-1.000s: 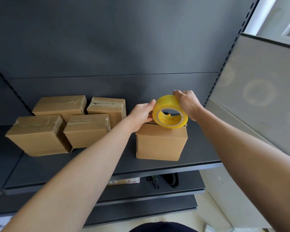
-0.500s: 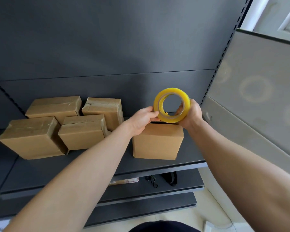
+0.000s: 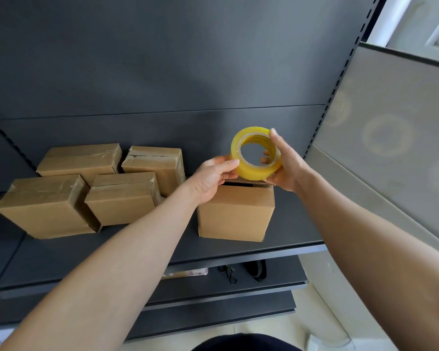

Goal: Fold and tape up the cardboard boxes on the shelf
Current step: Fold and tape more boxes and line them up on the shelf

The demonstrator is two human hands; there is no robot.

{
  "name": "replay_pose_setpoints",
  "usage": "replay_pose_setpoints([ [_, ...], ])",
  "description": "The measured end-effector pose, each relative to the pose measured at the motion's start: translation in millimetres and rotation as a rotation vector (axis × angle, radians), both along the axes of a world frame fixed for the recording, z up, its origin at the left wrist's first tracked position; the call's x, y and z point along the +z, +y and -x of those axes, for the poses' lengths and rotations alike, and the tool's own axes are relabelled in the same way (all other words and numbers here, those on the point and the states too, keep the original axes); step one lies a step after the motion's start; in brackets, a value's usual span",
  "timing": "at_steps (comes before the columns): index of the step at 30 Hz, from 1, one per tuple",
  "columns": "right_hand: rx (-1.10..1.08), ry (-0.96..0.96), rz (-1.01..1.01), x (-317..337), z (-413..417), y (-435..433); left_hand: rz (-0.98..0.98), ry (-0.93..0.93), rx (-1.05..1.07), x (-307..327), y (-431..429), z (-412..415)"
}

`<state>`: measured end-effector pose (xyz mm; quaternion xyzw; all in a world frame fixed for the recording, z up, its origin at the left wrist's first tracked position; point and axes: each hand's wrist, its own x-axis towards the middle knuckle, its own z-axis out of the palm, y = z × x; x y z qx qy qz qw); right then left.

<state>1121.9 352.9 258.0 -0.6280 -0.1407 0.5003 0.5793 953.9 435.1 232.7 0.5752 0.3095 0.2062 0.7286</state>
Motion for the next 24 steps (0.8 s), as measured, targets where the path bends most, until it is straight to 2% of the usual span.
replay_pose_setpoints([
  [3, -0.062, -0.075, 0.024, 0, 4, 0, -0.047, -0.044, 0.073, -3, -5, -4],
  [5, -0.146, 0.007, -0.009, -5, 10, 1, -0.080, -0.051, 0.106, -4, -8, -5],
  [10, -0.163, 0.314, -0.096, -6, 29, 3, -0.097, -0.042, 0.113, -6, -8, -9],
  [12, -0.175, 0.370, -0.093, -3, 32, 3, -0.096, -0.053, 0.098, -6, -8, -8],
  [17, -0.156, 0.394, -0.080, 0, 32, 2, -0.186, 0.013, 0.043, -11, -8, -9],
  [24, -0.147, 0.384, -0.071, 1, 27, -3, -0.137, -0.028, 0.083, -7, -6, -8],
])
